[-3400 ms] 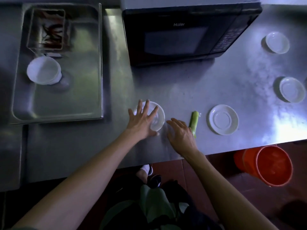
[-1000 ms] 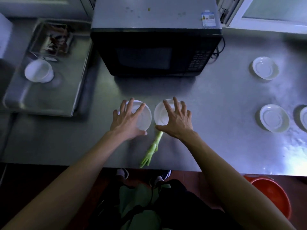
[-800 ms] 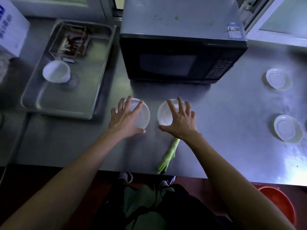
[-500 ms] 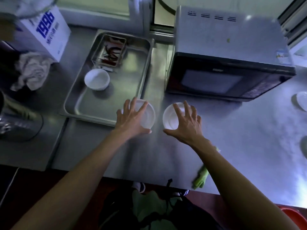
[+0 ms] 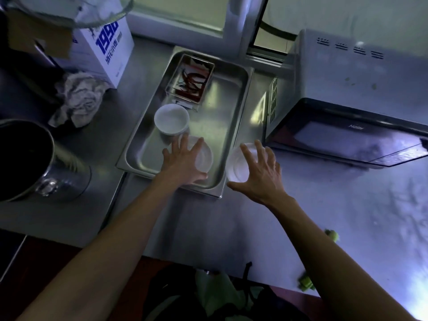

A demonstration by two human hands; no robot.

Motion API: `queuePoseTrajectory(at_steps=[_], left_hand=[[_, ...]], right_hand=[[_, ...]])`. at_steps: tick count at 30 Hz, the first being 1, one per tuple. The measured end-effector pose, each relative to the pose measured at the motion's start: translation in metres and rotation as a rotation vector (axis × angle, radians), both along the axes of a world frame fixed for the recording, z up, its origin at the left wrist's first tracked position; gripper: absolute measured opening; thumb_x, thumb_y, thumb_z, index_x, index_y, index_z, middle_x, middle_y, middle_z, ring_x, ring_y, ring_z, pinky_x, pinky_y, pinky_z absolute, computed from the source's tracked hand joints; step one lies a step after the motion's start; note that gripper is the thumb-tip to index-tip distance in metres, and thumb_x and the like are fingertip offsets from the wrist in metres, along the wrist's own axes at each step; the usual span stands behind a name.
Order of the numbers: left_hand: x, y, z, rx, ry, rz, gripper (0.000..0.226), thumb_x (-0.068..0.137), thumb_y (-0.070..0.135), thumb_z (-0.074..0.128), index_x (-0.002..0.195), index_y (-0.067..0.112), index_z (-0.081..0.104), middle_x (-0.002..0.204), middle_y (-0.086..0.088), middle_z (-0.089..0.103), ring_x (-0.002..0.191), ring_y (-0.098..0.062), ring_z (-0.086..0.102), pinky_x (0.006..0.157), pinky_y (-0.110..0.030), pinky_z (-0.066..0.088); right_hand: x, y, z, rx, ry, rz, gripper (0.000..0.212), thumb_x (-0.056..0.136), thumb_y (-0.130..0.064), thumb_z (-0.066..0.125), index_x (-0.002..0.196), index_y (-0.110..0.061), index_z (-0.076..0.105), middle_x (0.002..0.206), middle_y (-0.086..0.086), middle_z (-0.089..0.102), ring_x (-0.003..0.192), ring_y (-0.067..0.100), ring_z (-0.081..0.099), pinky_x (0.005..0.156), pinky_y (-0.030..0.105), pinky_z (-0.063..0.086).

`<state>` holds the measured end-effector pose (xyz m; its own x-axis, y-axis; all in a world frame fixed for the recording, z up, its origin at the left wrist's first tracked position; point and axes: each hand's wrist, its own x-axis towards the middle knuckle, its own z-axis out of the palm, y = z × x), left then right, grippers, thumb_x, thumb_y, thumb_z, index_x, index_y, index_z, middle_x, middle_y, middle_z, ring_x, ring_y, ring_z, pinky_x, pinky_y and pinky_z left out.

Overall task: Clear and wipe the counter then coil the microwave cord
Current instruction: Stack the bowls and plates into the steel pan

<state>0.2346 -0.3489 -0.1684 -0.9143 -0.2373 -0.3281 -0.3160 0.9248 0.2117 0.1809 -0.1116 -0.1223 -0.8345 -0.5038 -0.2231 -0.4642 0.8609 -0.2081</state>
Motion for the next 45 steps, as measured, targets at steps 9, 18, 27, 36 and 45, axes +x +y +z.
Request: queuePoseTrajectory(at_steps=[9,18,27,36,45], left_hand=[[-0.027,0.001,-0.029,0.04,-0.101,-0.079,0.118,0.065,0.071,0.07,0.152,0.043,-0.005,0.162,-0.004,-0.011,0.148,-0.038,-0.008,0.112,-0.066,0.019],[-0.043,0.006,-0.051,0.035,-0.113,-0.103,0.116,0.069,0.069,0.07,0.153,0.041,-0.004,0.162,-0.006,-0.016,0.149,-0.039,-0.008,0.113,-0.067,0.015],[-0.037,0.005,-0.057,0.055,-0.09,-0.075,0.102,0.08,0.072,0.057,0.155,0.032,0.001,0.164,-0.006,-0.014,0.151,-0.035,-0.012,0.115,-0.067,0.01],[0.005,-0.042,-0.017,0.082,0.134,0.064,0.067,0.093,0.042,0.056,0.15,0.023,0.026,0.153,-0.007,0.035,0.142,-0.028,0.032,0.105,-0.051,0.042],[0.03,-0.081,-0.009,0.126,0.122,0.178,0.055,0.096,0.03,0.05,0.148,0.017,0.037,0.146,-0.003,0.048,0.135,-0.025,0.042,0.104,-0.049,0.041]], right_hand=[[-0.023,-0.013,-0.008,0.026,-0.02,-0.029,0.119,0.066,-0.081,0.067,0.156,-0.04,0.002,0.166,0.003,-0.006,0.149,0.039,0.003,0.112,0.061,0.025],[-0.057,-0.024,-0.024,0.012,-0.099,-0.028,0.12,0.066,-0.08,0.068,0.157,-0.039,0.002,0.167,0.003,-0.009,0.15,0.039,0.002,0.115,0.063,0.023],[-0.071,-0.04,-0.032,-0.048,-0.099,-0.023,0.12,0.065,-0.079,0.069,0.157,-0.038,0.005,0.167,0.005,-0.005,0.15,0.04,0.003,0.111,0.065,0.025],[-0.054,-0.095,-0.03,-0.078,-0.065,0.113,0.122,0.065,-0.08,0.069,0.157,-0.038,0.002,0.167,0.006,-0.008,0.151,0.041,-0.001,0.114,0.065,0.02],[-0.034,-0.14,-0.07,0.057,-0.137,0.192,0.117,0.069,-0.079,0.065,0.157,-0.039,-0.002,0.166,0.002,-0.015,0.152,0.04,-0.004,0.117,0.063,0.018]])
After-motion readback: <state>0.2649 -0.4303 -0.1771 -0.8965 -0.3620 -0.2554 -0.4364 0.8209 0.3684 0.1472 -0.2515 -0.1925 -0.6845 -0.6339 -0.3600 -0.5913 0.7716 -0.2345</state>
